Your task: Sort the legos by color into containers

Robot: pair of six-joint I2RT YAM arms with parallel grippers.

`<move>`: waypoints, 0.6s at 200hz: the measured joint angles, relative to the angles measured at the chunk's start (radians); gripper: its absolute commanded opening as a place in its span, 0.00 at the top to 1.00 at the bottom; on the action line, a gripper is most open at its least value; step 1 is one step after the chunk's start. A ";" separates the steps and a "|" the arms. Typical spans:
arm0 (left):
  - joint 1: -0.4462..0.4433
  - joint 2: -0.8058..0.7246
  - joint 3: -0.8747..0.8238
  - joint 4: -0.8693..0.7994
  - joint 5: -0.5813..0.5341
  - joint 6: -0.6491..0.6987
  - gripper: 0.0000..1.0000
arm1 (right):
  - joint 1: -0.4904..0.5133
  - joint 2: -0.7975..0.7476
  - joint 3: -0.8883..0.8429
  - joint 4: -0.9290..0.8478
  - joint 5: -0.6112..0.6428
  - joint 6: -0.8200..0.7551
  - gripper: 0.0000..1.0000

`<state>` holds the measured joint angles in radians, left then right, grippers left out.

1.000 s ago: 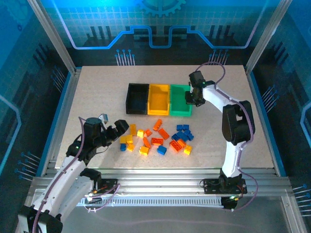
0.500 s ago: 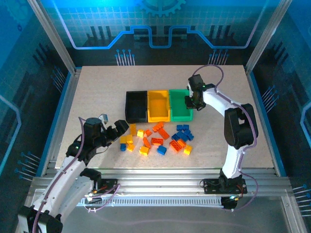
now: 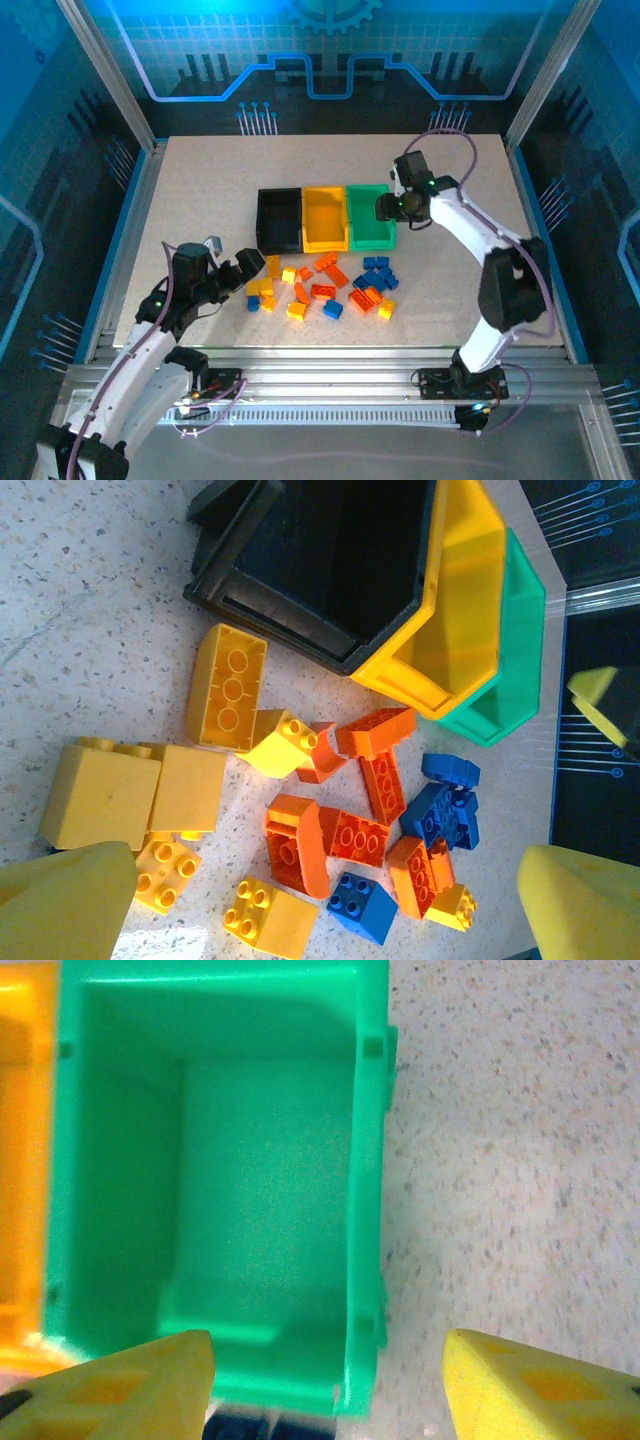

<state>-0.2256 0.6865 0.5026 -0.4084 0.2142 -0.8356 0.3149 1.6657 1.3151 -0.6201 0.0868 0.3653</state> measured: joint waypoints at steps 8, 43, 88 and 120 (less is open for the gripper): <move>0.000 0.001 0.000 -0.005 0.000 0.000 0.01 | 0.012 -0.062 -0.048 0.003 -0.008 0.019 0.35; 0.000 0.014 0.012 -0.019 0.000 0.000 0.01 | 0.105 -0.278 -0.257 -0.036 -0.027 0.085 0.34; 0.000 0.032 0.013 -0.014 0.001 -0.001 0.01 | 0.219 -0.456 -0.517 -0.115 -0.072 0.188 0.32; 0.000 0.045 0.012 -0.011 0.005 -0.002 0.01 | 0.269 -0.460 -0.590 -0.126 -0.097 0.224 0.32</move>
<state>-0.2256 0.7315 0.5148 -0.4198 0.2188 -0.8375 0.5835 1.2060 0.7250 -0.7456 -0.0105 0.5892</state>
